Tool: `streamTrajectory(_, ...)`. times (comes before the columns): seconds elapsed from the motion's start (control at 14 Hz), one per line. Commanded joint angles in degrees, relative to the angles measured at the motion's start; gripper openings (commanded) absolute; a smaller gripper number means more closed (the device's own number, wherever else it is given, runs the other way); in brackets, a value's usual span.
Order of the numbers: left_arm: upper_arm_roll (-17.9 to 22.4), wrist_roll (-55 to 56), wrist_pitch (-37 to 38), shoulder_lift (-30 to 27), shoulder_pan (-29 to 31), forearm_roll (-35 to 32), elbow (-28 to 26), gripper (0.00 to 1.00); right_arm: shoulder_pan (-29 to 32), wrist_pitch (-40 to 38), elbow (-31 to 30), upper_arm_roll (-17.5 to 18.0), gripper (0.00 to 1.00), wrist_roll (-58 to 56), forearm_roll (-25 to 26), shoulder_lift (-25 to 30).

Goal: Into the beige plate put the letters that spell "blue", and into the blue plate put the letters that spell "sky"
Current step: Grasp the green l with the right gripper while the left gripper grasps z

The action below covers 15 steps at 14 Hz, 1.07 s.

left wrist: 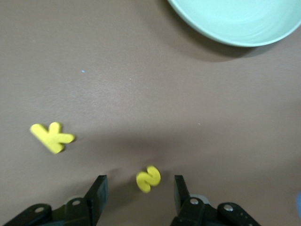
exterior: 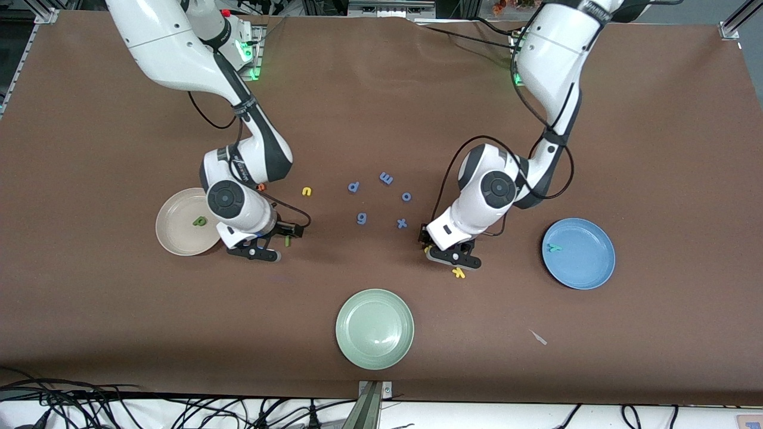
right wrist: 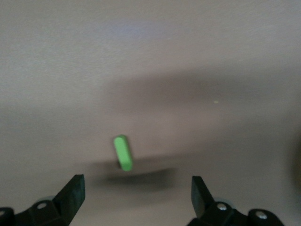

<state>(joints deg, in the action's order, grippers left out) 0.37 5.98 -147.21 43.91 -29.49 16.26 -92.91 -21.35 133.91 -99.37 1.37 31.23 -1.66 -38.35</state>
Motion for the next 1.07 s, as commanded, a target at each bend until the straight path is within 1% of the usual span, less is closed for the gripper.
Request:
streamTrajectory(0.0,1.56,-0.01,-2.55,3.9,-2.32,1.5,2.65,0.65,-0.36,0.21,2.61,-0.14,1.0,0.94,-0.63,-2.34)
streamTrajectory(0.07,1.65,0.08,-2.73,4.08,-2.5,1.5,2.56,0.65,-0.36,0.3,2.61,-0.14,0.99,0.94,-0.54,-2.6)
streamTrajectory(0.14,1.65,0.08,-2.73,4.25,-2.77,1.5,2.56,0.65,-0.36,0.56,2.61,-0.06,0.94,0.94,-0.62,-2.69)
streamTrajectory(0.21,1.65,0.08,-2.73,4.26,-2.86,1.5,2.56,0.65,-0.36,1.0,2.61,-0.05,0.79,0.94,-0.63,-2.69)
streamTrajectory(0.29,1.65,0.08,-2.73,4.26,-2.86,1.5,2.56,0.65,-0.36,1.0,2.61,-0.05,0.53,0.94,-0.71,-2.69)
streamTrajectory(0.36,1.65,0.08,-2.73,4.26,-2.86,1.41,2.56,0.65,-0.36,1.0,2.61,-0.05,0.42,0.94,-0.71,-2.69)
streamTrajectory(0.43,1.65,-0.01,-2.73,4.26,-2.86,1.41,2.48,0.62,-0.27,1.18,2.61,-0.05,0.32,0.94,-1.15,-2.69)
streamTrajectory(0.5,1.65,-0.1,-2.73,4.26,-2.86,1.32,2.56,0.53,-0.27,1.18,2.61,-0.05,0.2,0.94,-2.55,-2.69)
streamTrajectory(0.57,1.65,-0.53,-2.73,4.26,-2.77,1.23,2.56,0.41,-0.27,1.18,2.61,-0.14,0.08,0.86,-4.21,-2.69)
streamTrajectory(0.64,1.65,-0.54,-2.73,4.26,-2.77,1.23,2.48,0.3,-0.27,1.18,2.61,-0.14,0.01,0.94,-4.84,-2.69)
streamTrajectory(0.71,1.65,-0.54,-2.73,4.26,-2.77,1.23,2.3,0.17,-0.27,1.18,2.61,-0.14,0.0,0.94,-4.93,-2.69)
streamTrajectory(0.78,1.65,-0.54,-2.73,4.26,-2.77,1.15,2.21,0.09,-0.27,1.18,2.61,-0.14,0.0,1.03,-4.93,-2.69)
streamTrajectory(0.86,1.65,-0.62,-2.73,4.34,-2.77,0.97,2.12,0.04,-0.27,1.18,2.69,-0.14,0.0,1.03,-4.85,-2.6)
streamTrajectory(1.0,1.65,-0.54,-2.64,3.91,-2.6,0.97,2.03,0.02,-0.01,0.83,4.0,-0.23,0.0,0.07,-4.84,-2.43)
